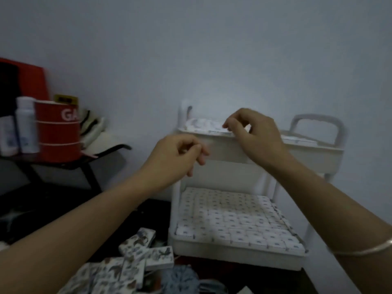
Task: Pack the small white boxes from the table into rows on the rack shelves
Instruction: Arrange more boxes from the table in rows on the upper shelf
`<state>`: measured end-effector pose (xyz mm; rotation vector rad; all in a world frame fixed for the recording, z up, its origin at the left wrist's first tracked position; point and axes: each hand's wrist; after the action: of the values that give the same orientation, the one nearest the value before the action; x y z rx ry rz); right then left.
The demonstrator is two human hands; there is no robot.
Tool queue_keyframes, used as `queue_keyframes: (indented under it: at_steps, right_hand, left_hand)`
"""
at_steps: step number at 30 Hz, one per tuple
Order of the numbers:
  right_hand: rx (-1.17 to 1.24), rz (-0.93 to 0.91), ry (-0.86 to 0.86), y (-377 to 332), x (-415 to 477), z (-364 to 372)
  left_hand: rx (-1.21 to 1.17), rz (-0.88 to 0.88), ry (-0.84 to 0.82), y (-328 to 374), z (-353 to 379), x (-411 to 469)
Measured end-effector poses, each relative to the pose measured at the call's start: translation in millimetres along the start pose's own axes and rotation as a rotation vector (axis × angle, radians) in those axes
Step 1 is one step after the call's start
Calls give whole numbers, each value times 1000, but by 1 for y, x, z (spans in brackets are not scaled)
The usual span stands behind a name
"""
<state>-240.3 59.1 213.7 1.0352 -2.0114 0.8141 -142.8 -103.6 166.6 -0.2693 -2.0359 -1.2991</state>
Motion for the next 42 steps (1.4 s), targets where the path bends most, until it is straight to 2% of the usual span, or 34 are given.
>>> queue_keyframes:
  at_steps: [3,6,9,11,14,18,20,23,27,32,38,42]
  right_hand:
    - [302,-48,-229,-59,-37,55]
    - [327,-113,-508,-104,-76,125]
    - [331,-95,-682,-139,-109,192]
    - [308,-83,-737,-159,-125,231]
    - [161,-67,-752,-177,-131,282]
    - [3,56,-886,-185,-116,336]
    - [-44,78,-978,-187,-109,356]
    - [-94,170,-1027,-190,-104,378]
    - [-216,202,-1078,-193,-103,395]
    - [15,273,-963,-187,-97,384]
    - [175,183,-900,-187,-106,358]
    - [369,247,-822,-176,-103,328]
  left_hand:
    - [90,-198,27,-44,-47,-65]
    - [198,-410,64,-89,-106,-135]
    - [225,-555,120,-123,-171,-193]
    - [251,-590,204,-141,-216,-219]
    - [443,-550,262,-167,-269,-244]
    - [692,-524,202,-204,-299,-252]
    - [635,-636,163,-218,-305,-249]
    - [450,-798,193,-231,-307,-241]
    - [529,-827,144,-239,-313,-232]
    - [437,-735,83,-226,-312,-228]
    - [319,-664,93,-200,-291,-221]
    - [152,-635,105,-176,-276,-204]
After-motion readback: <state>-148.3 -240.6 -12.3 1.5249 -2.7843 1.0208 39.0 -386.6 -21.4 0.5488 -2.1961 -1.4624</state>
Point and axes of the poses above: each hand's wrist, its own x-axis towards the middle knuckle, its own z-axis out of the palm, y = z × x, and after that the axes turned 8 degrees about -x, right-handed
